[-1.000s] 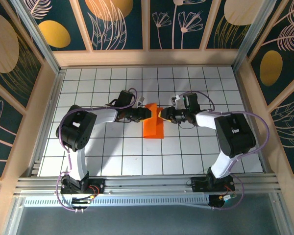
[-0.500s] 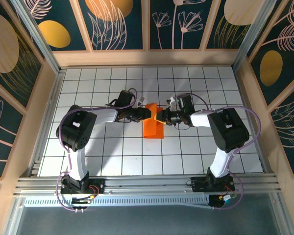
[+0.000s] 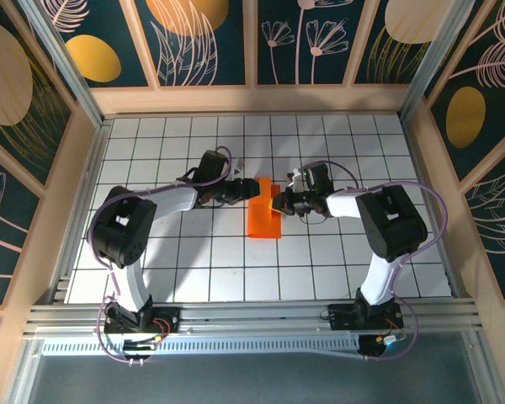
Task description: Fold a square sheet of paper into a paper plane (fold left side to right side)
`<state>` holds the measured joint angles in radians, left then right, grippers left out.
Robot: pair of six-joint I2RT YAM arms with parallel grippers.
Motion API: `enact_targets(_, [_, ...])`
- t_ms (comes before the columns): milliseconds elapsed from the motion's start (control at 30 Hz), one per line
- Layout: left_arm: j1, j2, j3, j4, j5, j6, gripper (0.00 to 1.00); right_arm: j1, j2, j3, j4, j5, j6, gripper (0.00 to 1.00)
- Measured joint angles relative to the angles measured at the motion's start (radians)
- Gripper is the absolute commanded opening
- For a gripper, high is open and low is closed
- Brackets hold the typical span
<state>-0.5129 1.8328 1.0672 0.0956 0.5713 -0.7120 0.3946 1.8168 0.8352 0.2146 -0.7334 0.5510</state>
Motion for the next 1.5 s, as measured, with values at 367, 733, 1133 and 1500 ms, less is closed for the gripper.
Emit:
enact_targets(367, [-0.009, -0.011, -0.001, -0.075, -0.120, 0.012, 0.60, 0.000, -0.005, 0.002, -0.091, 0.109, -0.022, 0.00])
enact_targets(733, [-0.051, 0.084, 0.004, -0.085, -0.124, 0.012, 0.58, 0.000, -0.029, 0.002, -0.116, 0.143, -0.034, 0.00])
enact_targets(1133, [-0.056, 0.127, 0.041, -0.105, -0.129, 0.011, 0.46, 0.000, -0.029, 0.002, -0.121, 0.143, -0.048, 0.03])
enact_targets(1500, [-0.066, 0.152, 0.093, -0.183, -0.163, 0.024, 0.43, -0.005, -0.086, 0.002, -0.198, 0.210, -0.079, 0.32])
